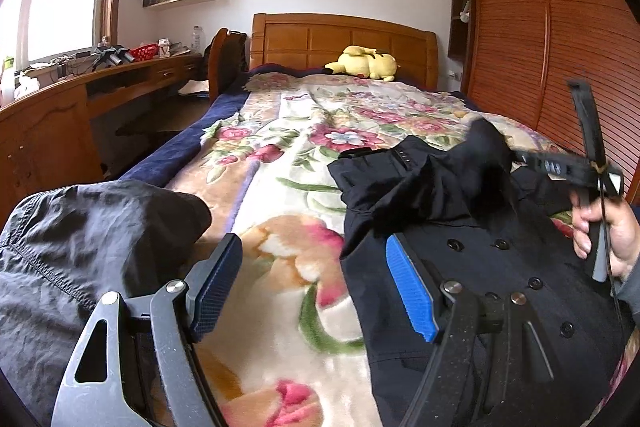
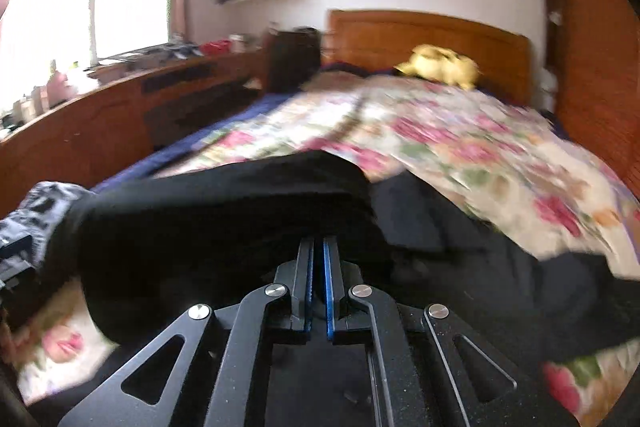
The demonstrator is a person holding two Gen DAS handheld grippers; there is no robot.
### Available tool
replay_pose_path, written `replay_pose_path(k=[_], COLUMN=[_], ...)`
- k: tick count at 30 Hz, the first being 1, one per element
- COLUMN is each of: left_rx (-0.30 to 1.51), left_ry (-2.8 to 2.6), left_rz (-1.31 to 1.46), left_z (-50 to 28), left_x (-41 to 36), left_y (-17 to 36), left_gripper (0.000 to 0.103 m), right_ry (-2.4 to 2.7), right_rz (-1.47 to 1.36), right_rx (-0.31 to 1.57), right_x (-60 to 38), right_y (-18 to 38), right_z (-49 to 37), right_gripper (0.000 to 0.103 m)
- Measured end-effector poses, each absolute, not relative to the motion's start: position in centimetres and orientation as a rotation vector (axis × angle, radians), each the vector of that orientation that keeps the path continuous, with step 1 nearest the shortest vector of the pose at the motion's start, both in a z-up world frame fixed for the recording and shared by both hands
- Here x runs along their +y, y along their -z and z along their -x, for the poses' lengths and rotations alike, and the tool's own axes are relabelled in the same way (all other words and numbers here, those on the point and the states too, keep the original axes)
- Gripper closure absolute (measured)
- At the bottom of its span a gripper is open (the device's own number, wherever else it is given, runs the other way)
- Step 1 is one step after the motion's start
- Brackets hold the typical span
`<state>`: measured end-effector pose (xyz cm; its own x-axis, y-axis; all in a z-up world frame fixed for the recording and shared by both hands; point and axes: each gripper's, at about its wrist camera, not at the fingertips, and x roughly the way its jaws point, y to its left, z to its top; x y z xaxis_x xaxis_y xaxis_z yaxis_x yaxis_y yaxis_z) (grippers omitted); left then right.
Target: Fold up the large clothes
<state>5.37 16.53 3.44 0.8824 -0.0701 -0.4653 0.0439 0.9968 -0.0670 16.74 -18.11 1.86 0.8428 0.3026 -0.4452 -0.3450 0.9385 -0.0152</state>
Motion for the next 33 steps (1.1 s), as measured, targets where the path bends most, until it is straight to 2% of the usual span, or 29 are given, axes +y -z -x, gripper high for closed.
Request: replay_pose_path(k=[3,6,7,8,10,18,23,28,33], left_rx=[0.484,0.483,0.483,0.484,0.485,0.474,0.472,0.471,0.481], left_ry=[0.07,0.079,0.08,0.08,0.086,0.115,0.136,0.156,0.164], left_rz=[0.052,0.046,0.044,0.043,0.048,0.047,0.029,0.013,-0.011], left_z=[-5.3,-5.3,-5.3,-5.3,-5.3,-5.0,-4.5,-4.0,-4.1], left_x=[16.0,15.7,15.7,15.7,15.6,14.5,13.4,12.4,11.7], left_y=[-3.5,-3.6,-3.6,-3.6,-3.6,-4.1,-4.1,-4.1,-3.7], left_gripper=[0.028,0.028,0.028,0.028,0.028,0.028,0.028,0.028,0.028], right_ry=[-0.297,-0.288,-0.288,-0.28,-0.247,-0.254,-0.324,-0.335,-0.361], right_rz=[0.104,0.13,0.137,0.142,0.139,0.084,0.08,0.109,0.15], right_rx=[0.531,0.583,0.599,0.614,0.625,0.553,0.524,0.581,0.681], right_x=[-20.8,-22.6,-23.1,-23.5,-24.3,-23.0,-20.6,-19.1,-17.9], right_y=[0.0,1.0,1.2,1.3,1.6,0.1,0.5,1.9,3.3], right_z=[-15.9,-14.4,-13.8,-13.3,-11.8,-5.9,-3.3,-4.3,-5.3], right_gripper=[0.099,0.092,0.085,0.072,0.057,0.056,0.049,0.04,0.04])
